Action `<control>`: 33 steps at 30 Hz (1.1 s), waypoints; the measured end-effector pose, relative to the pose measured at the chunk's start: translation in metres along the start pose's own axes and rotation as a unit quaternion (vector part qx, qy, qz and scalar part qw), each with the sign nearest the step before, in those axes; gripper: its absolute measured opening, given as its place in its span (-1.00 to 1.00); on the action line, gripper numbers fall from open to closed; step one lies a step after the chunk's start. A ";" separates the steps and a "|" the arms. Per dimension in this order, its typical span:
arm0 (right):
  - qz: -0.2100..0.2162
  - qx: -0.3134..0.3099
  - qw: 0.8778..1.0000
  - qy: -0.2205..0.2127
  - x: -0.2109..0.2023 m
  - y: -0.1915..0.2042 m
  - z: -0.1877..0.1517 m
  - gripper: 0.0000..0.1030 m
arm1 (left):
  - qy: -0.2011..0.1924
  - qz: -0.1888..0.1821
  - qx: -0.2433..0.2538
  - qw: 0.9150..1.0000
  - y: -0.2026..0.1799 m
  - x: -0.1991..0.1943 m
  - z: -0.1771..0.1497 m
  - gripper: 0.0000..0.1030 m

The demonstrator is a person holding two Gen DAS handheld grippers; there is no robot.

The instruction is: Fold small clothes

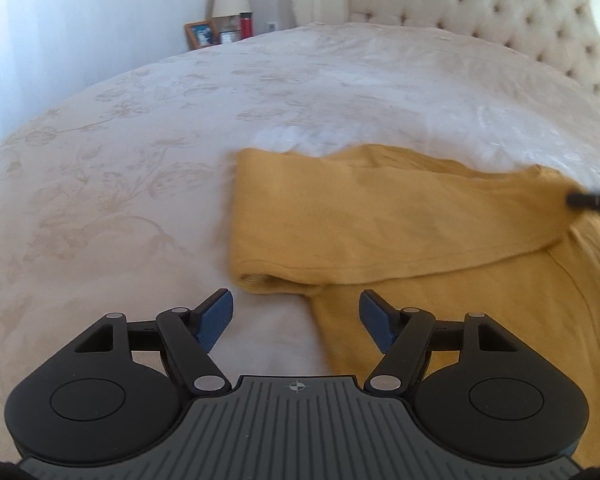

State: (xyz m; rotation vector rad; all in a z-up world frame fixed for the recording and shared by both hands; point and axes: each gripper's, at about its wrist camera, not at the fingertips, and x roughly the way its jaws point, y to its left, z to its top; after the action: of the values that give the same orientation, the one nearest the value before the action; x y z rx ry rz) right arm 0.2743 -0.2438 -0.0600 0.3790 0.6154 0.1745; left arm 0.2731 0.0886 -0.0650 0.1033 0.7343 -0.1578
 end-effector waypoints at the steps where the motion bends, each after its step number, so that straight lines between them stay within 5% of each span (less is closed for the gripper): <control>1: 0.007 0.000 1.000 -0.013 -0.009 0.004 0.006 -0.67 | 0.002 -0.001 0.004 1.000 -0.003 0.003 0.001 0.33; 5: 0.004 -0.008 0.998 -0.061 -0.049 0.009 0.031 -0.67 | 0.006 0.010 0.013 1.000 -0.008 0.012 0.003 0.33; 8: -0.046 -0.008 0.997 -0.067 -0.063 -0.007 0.042 -0.67 | 0.006 0.027 0.011 1.000 -0.007 0.019 0.005 0.33; 19: -0.140 0.002 0.989 0.040 -0.030 -0.064 0.011 -0.60 | 0.030 0.068 0.018 0.997 0.008 0.026 0.006 0.38; 24: -0.184 -0.010 0.981 0.063 -0.040 -0.072 -0.008 -0.41 | 0.021 0.106 0.018 0.994 0.010 0.008 0.011 0.35; 28: -0.181 -0.011 0.983 0.027 -0.065 -0.072 -0.016 0.32 | -0.023 0.070 -0.003 0.997 0.005 -0.016 0.022 0.37; 33: -0.164 -0.024 0.986 -0.004 -0.084 -0.058 -0.023 0.34 | -0.050 0.048 0.003 0.998 -0.022 -0.003 0.041 0.52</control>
State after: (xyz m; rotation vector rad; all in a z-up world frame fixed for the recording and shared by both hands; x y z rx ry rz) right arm 0.1955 -0.3134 -0.0559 0.2274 0.6563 -0.1280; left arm 0.2941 0.0614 -0.0336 0.1353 0.6283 -0.0726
